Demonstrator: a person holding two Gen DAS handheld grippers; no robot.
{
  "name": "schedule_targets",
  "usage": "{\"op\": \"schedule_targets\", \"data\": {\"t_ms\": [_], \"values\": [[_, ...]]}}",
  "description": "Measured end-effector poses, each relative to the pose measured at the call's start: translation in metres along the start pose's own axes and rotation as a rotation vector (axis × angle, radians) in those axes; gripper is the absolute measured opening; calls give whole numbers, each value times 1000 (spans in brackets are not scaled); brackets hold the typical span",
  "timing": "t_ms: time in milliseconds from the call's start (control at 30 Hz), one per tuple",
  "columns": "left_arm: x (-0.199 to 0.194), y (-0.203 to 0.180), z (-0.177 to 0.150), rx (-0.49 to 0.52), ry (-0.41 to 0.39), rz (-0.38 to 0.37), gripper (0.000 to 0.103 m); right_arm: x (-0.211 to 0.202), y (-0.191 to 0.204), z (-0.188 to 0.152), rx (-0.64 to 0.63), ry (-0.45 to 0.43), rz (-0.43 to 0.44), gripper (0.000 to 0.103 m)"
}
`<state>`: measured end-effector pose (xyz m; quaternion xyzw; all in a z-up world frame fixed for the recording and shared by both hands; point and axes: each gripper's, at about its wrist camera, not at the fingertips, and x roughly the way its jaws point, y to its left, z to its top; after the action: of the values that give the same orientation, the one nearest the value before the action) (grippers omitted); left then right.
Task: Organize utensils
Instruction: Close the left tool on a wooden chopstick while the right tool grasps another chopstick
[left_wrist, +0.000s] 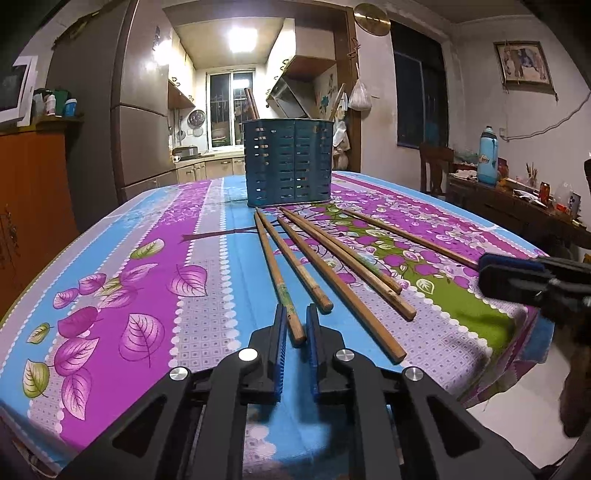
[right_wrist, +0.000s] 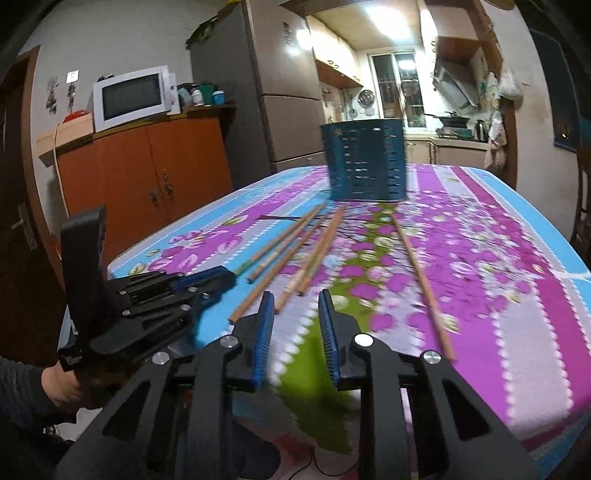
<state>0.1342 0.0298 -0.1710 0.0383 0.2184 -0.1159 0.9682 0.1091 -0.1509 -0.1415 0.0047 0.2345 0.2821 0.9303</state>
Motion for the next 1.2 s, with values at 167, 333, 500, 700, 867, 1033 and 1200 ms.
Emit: {"op": "schedule_targets", "data": {"t_ms": [167,333,500,700,867,1033,1200], "values": [[-2,-1,-2,8,-10,9,12,22,16,-1,-12,12,-22,18],[-3,-2,-3,10,-19,8,12,42,22,-4,-36,44,-81,15],[-3,-2,-5,4,-31,10,12,47,28,-6,-61,32,-140,13],[-1,-2,-5,6,-43,10,12,50,29,-7,-55,18,-172,13],[-1,-2,-7,10,-53,11,12,51,31,-8,-64,7,-193,13],[-2,0,-8,-5,-55,12,10,49,28,-9,-45,-6,-196,7],[-4,2,-7,-20,-58,12,9,46,25,-10,-29,-19,-184,7]]}}
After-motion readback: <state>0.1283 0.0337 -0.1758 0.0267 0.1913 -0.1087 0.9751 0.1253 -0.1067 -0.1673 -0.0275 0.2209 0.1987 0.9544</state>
